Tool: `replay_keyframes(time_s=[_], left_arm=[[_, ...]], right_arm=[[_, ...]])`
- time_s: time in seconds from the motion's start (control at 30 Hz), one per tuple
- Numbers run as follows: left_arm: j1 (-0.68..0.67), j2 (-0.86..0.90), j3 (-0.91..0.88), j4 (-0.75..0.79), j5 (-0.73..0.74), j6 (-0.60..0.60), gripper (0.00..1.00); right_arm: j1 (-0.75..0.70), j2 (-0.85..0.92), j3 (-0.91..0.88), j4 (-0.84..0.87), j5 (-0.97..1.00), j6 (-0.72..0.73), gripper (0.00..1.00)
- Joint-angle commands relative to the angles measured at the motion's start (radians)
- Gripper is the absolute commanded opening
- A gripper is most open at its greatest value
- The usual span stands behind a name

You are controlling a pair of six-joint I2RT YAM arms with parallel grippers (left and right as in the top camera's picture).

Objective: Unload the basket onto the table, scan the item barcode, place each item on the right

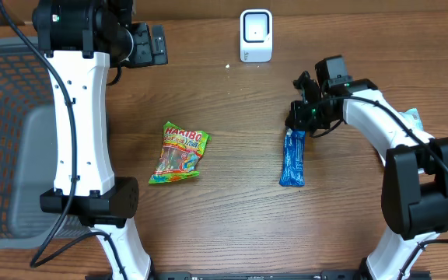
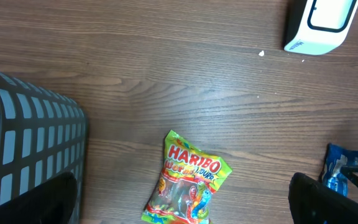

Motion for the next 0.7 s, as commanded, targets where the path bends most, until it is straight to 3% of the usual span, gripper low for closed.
replay_keyframes(time_s=[0.0, 0.43, 0.5, 0.53, 0.57, 0.67], left_arm=[[-0.006, 0.012, 0.001, 0.002, 0.009, -0.014, 1.00], [-0.006, 0.012, 0.001, 0.002, 0.009, -0.014, 1.00], [-0.006, 0.012, 0.001, 0.002, 0.009, -0.014, 0.99], [-0.006, 0.012, 0.001, 0.002, 0.009, -0.014, 1.00], [-0.006, 0.012, 0.001, 0.002, 0.009, -0.014, 1.00], [-0.006, 0.012, 0.001, 0.002, 0.009, -0.014, 1.00]], right_arm=[[-0.010, 0.011, -0.014, 0.017, 0.047, -0.008, 0.04], [-0.020, 0.099, -0.052, 0.072, 0.140, -0.008, 0.06], [-0.032, 0.098, -0.037, 0.061, 0.131, -0.008, 0.15], [-0.039, 0.098, -0.023, 0.051, 0.117, -0.008, 0.24], [-0.048, 0.095, 0.011, 0.023, 0.079, -0.015, 0.40], [-0.069, 0.072, 0.118, -0.072, -0.023, -0.049, 0.62]])
